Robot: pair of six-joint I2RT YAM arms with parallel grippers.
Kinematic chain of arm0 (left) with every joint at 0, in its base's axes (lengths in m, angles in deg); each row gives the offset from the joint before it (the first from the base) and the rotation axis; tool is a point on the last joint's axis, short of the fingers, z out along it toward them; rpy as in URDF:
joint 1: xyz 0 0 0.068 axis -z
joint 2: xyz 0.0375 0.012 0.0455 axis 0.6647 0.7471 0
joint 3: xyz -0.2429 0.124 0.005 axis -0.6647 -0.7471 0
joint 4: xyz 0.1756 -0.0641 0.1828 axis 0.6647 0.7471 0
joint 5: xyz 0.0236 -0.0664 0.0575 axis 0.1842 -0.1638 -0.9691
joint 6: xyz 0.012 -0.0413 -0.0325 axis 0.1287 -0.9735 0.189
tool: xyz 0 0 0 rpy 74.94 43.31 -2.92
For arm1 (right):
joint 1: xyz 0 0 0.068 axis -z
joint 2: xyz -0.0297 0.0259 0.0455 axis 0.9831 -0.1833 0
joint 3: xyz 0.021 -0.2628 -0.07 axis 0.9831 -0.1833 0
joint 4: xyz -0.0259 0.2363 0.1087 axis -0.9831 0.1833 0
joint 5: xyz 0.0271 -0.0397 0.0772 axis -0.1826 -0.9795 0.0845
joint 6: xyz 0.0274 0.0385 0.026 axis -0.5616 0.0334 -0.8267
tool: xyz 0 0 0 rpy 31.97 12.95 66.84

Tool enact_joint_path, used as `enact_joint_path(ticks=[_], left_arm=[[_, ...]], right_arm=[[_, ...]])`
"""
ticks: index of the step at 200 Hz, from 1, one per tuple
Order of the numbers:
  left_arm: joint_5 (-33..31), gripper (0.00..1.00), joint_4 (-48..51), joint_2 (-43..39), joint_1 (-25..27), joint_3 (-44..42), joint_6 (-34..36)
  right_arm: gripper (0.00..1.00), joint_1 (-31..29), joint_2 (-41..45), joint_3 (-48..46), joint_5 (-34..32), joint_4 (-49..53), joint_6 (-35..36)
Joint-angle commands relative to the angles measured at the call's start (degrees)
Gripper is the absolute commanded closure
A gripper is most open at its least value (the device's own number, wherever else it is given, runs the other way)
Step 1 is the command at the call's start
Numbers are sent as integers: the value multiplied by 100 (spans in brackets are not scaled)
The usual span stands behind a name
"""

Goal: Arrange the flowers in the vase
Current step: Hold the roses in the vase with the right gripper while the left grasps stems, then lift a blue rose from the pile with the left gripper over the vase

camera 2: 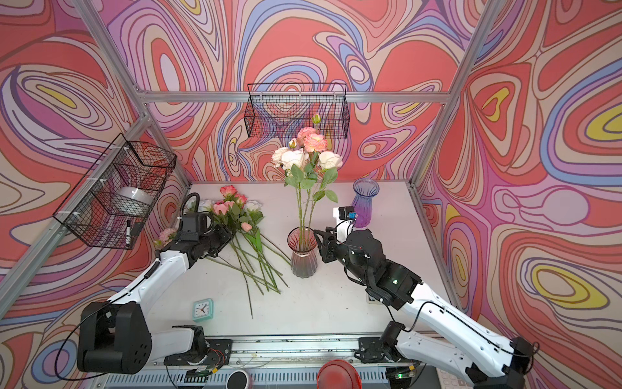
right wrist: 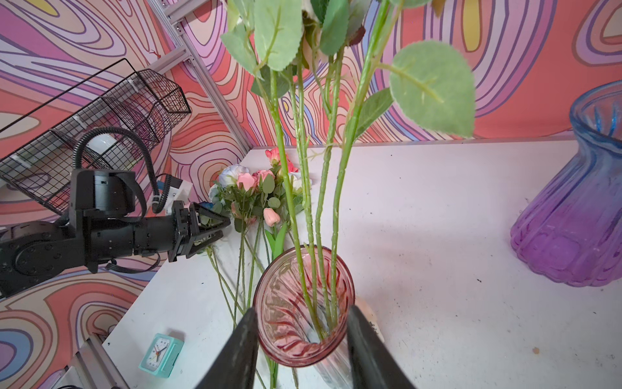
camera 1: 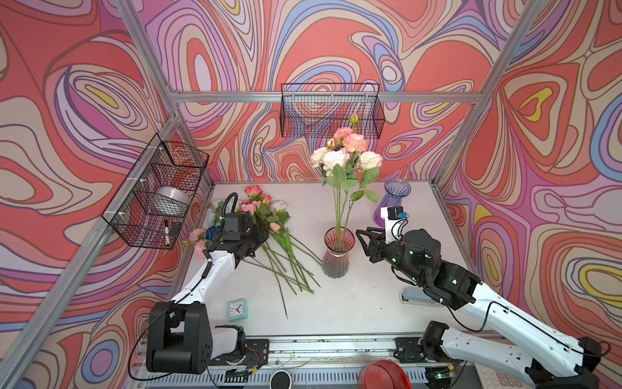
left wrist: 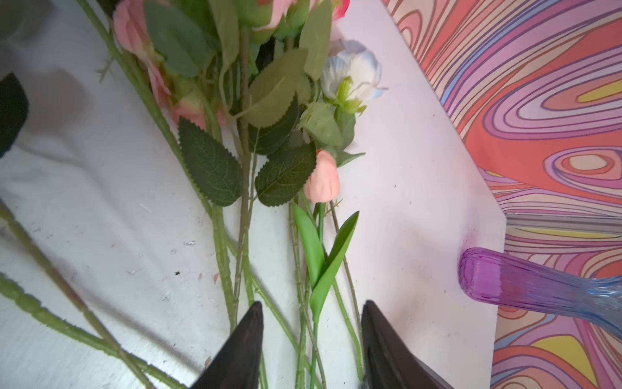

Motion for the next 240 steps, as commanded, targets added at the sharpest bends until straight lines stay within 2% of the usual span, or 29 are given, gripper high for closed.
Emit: enact_joint_path(ticks=[1,24,52,79,121,186,199,224,240], left_arm=[[-384,62,258,27,46,-190,-43],[-893,56,188,-482,41,-704,-406],[-1204,54,208,-1019,35,-976,-609],[-1120,56,284,-994,-104,-1145,-720],[-867,57,-222,-557,-312,-1373,-782],[-917,71,-747,131,-356,-1383,-836],[-933,79,-791,149,-356,-1357,-829],[-916,100,-677,132,-358,-1252,-770],[-921,100,-592,-134,-356,-1244,-777]], right_arm=[[56,22,88,-6,-49,-24,-31],[57,17,127,-29,-54,-33,-38],[57,22,175,-66,-52,2,-28],[57,18,267,-146,-60,2,-23],[57,21,390,-185,-99,54,-14],[57,19,497,-164,-192,151,2],[57,19,480,-175,-200,151,3],[57,22,470,-176,-202,153,7],[57,22,470,-183,-214,152,1]])
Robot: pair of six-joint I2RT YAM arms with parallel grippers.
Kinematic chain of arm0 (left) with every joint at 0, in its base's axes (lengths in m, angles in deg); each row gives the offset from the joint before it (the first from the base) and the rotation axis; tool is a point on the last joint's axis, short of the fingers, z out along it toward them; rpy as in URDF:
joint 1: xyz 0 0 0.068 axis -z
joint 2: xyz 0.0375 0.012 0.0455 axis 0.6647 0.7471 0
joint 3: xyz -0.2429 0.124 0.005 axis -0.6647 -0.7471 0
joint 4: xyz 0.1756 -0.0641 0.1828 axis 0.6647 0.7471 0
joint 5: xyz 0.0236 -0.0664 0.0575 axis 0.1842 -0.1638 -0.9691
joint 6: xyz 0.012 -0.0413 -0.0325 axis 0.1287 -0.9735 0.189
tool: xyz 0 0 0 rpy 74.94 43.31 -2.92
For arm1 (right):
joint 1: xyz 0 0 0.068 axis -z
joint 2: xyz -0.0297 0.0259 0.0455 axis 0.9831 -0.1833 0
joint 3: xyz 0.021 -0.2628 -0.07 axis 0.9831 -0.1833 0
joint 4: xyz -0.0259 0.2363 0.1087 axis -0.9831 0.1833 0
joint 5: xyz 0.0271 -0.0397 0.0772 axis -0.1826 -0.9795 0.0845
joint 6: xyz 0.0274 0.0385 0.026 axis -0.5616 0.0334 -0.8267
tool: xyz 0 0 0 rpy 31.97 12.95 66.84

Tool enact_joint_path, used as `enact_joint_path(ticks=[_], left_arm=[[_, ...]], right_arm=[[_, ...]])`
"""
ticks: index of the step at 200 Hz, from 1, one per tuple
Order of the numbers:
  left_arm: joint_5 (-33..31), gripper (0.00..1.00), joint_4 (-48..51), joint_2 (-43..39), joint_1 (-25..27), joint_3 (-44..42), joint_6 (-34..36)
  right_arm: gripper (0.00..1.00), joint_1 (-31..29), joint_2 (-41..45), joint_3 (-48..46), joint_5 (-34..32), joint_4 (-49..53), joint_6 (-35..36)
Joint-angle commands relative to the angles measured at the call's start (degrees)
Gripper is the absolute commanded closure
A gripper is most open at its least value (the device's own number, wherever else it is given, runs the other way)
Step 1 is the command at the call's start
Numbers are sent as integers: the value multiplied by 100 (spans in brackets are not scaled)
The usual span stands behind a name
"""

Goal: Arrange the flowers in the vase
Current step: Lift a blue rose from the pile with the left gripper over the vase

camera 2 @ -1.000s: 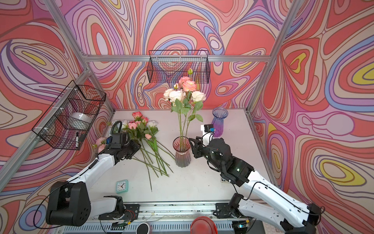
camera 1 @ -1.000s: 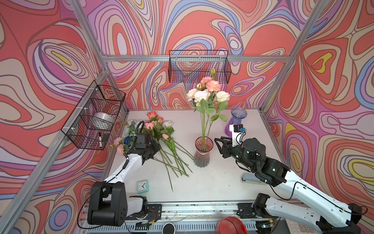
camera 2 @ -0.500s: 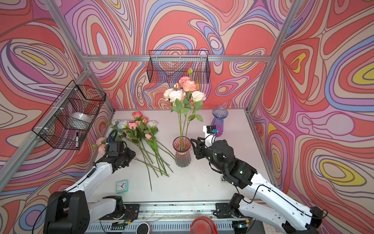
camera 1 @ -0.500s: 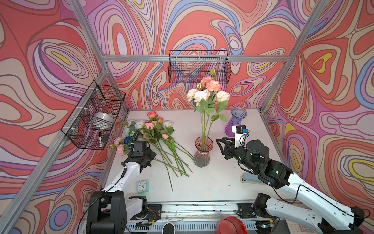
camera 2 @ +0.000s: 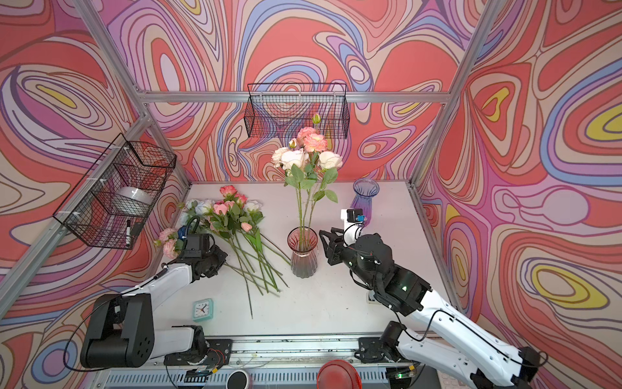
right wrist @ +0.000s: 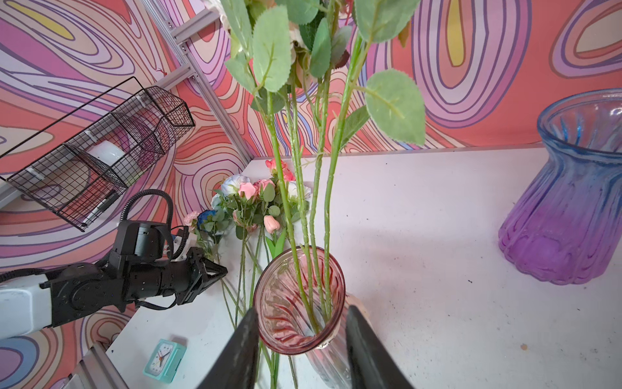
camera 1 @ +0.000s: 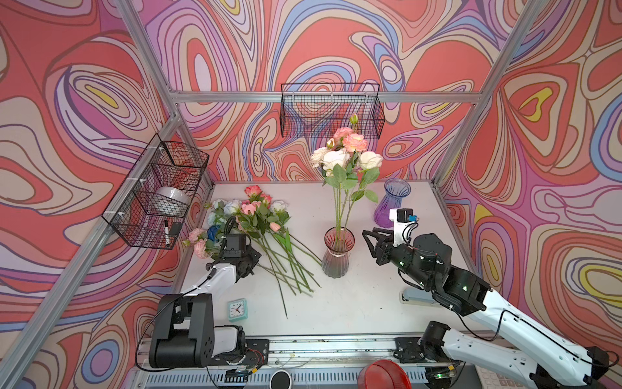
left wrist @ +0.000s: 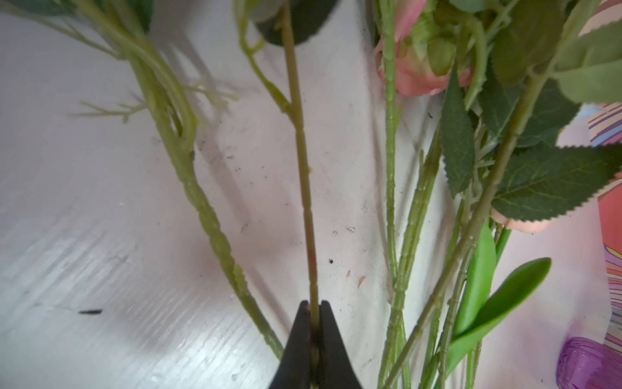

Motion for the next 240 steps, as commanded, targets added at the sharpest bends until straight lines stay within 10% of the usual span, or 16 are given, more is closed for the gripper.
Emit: enact_joint_path(ticks=[1,106,240], left_arm=[[-39,100,39,-272,-32,102,-24],[639,100,1241,-2768,192,2098,661],[-1114,100,-338,-772,4081,5153,3981]], right_arm=[[57,22,35,-55,-106,60,14],[50,22,-129,197,47,51,86],[49,22,33,411,-74,305,146]])
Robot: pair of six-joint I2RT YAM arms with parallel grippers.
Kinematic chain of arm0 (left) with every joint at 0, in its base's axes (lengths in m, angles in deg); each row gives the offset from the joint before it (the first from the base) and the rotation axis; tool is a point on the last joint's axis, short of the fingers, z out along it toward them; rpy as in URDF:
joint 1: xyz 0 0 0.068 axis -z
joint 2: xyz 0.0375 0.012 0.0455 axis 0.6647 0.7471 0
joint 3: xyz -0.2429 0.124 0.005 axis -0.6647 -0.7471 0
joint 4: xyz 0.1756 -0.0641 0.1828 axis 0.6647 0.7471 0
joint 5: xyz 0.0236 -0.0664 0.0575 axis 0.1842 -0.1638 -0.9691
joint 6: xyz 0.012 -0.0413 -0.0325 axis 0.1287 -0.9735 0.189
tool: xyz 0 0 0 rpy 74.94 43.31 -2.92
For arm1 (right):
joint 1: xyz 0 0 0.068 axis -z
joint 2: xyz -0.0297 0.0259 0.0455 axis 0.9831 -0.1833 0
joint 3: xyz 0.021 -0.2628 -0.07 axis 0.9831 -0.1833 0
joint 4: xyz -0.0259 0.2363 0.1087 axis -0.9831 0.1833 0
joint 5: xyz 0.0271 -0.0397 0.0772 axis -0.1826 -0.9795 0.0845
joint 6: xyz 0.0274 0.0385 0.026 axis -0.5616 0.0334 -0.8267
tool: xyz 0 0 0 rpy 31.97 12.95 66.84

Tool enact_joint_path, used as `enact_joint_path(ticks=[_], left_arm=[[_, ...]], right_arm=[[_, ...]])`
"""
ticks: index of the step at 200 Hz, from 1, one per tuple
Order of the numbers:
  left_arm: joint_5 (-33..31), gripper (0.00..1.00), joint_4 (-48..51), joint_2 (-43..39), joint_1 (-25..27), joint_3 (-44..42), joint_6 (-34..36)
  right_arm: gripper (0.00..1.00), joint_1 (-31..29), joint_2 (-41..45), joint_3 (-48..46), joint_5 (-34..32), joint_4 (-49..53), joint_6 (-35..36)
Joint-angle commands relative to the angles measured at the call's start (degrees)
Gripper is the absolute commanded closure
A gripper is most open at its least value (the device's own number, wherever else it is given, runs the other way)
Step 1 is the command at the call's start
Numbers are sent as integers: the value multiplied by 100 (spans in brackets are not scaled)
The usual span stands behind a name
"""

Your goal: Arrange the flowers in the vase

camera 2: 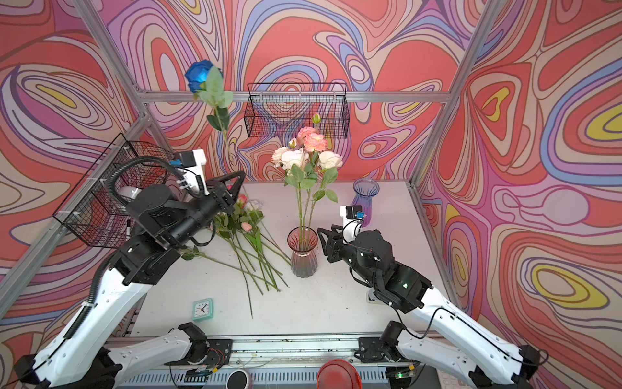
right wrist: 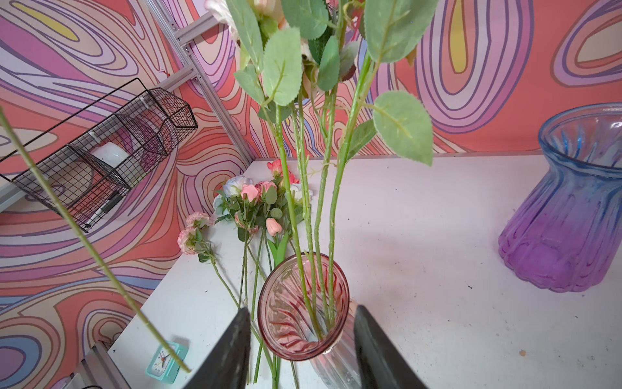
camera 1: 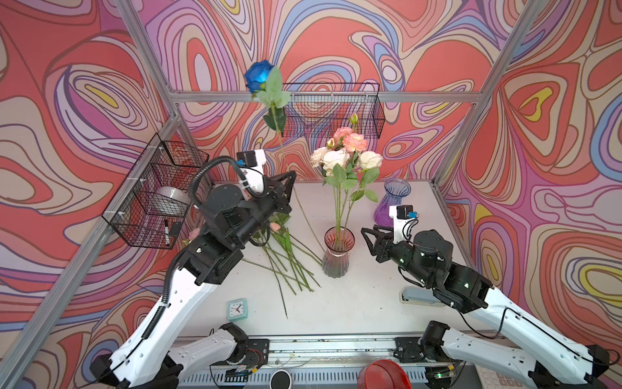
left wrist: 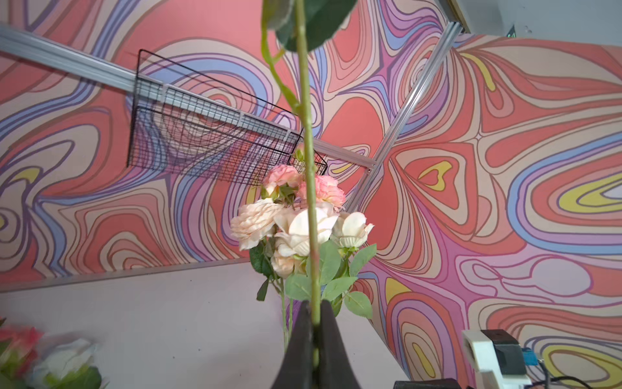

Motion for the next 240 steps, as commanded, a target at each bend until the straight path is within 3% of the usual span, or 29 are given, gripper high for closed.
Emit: enact_joint_path(ticks=[1,64,104,152,240], left_arm=[[-488,100,-740,435,320,111,987],[-560,100,-2072,1132,542,-52,1401],[-486,100,-2229,1113,585,-337,1224],[-447,100,-1754,1138,639,-19,1332],[-187,99,-2262,1251,672,-1055,906]], right_arm=[[49,20,141,118,-93,128,78],[49,18,322,140,-168,269,126],[49,20,354,109,-202,297,146],[49,20,318,53,-205,221,153],[49,17,318,-22,-234,210,94]])
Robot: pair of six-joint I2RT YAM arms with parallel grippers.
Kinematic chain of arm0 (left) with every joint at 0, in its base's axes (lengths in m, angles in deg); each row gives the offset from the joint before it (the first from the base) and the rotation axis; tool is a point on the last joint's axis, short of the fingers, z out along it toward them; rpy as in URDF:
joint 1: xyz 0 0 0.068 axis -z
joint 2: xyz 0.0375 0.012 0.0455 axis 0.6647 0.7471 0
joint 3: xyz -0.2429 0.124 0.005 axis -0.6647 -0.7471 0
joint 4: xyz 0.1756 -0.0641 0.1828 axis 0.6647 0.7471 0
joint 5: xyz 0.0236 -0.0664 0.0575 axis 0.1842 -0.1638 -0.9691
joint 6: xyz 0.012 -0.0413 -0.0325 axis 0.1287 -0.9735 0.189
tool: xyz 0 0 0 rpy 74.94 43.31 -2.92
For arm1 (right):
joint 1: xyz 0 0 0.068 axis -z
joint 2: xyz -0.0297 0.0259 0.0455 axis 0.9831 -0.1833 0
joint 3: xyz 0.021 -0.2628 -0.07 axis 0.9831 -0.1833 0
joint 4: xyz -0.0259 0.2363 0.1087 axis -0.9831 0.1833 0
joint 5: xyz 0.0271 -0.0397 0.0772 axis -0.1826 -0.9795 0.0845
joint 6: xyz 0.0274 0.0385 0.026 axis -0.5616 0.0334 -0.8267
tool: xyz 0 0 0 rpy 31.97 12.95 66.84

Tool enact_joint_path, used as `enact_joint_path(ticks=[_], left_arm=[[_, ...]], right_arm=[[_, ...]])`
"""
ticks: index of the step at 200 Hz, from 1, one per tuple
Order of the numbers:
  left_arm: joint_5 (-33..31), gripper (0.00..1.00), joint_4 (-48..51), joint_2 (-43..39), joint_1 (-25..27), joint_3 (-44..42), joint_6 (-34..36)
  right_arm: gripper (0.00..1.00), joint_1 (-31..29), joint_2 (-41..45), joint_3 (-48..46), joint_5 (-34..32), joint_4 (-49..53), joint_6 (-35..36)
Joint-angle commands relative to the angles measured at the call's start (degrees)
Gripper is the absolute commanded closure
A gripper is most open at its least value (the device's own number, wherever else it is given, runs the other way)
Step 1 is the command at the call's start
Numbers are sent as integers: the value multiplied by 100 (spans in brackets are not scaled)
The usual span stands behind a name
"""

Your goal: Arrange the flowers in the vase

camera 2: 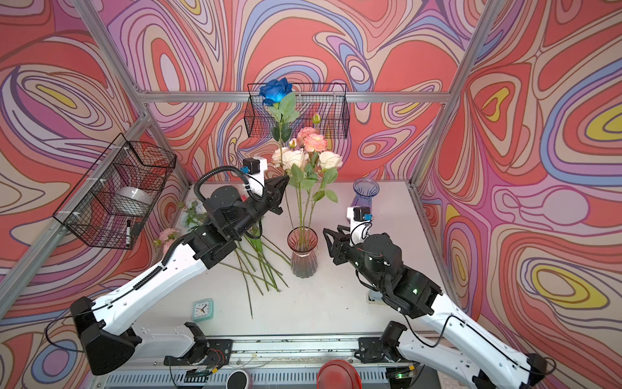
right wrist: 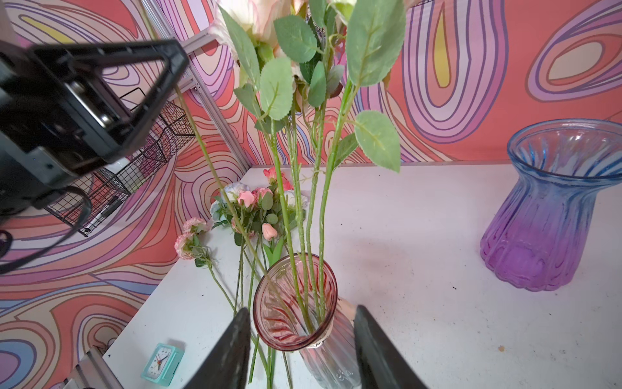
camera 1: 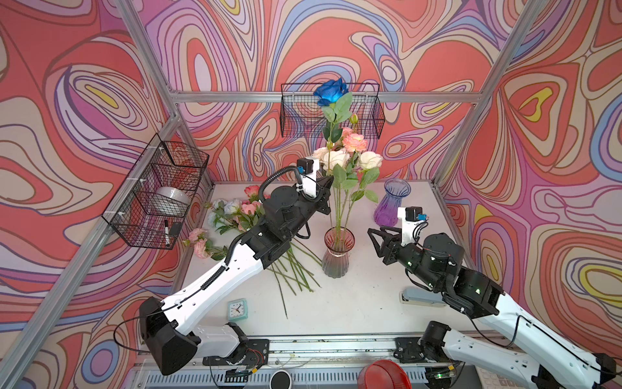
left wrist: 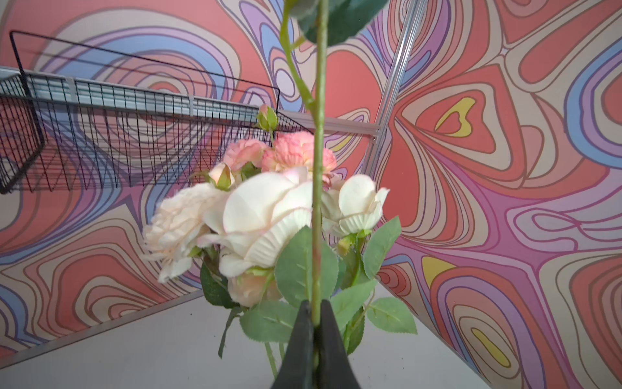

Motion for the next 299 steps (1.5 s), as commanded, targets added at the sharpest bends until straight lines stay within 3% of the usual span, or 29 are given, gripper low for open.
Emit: enact_joint_path(ticks=[1,22,51,95,138,179,192,230,252,272,299], left_arm=[[195,99,-274,73,69,-172,-176],[166,80,-254,48,174,-376,-209],[27,45,-146,-180,303,-665,-208],[-164,27,-94,-873,443,-1015,-372],[-478,24,292,-1727,463,-1444,-640],[-1337,23,1228,-2529,353,-2076,-982],[-1203,24,1720,-2658,-4,-2214,-1401],[-55,28,2524,-2647,-1740,-2872,-2839],[38,37,2824,-2276,-2296,-3198,-3174],[564,50,2635,-1795,-2919,-3479,-3479],[505,55,2177,-1196,-3104,-3740,-3521]], right_arm=[[49,18,15,-51,-79,-3,10],[49,20,31,-77,-86,-4,-8],[49,18,41,-121,-80,-56,-22],[43,17,6,-121,-51,-101,-22],[42,20,10,-163,13,-119,-59],[42,18,15,-226,47,-145,-70],[44,18,15,-242,65,-167,-72],[45,19,19,-298,91,-199,-81],[46,18,60,-314,85,-180,-92],[46,18,123,-332,60,-145,-93],[46,20,196,-327,15,-89,-67]])
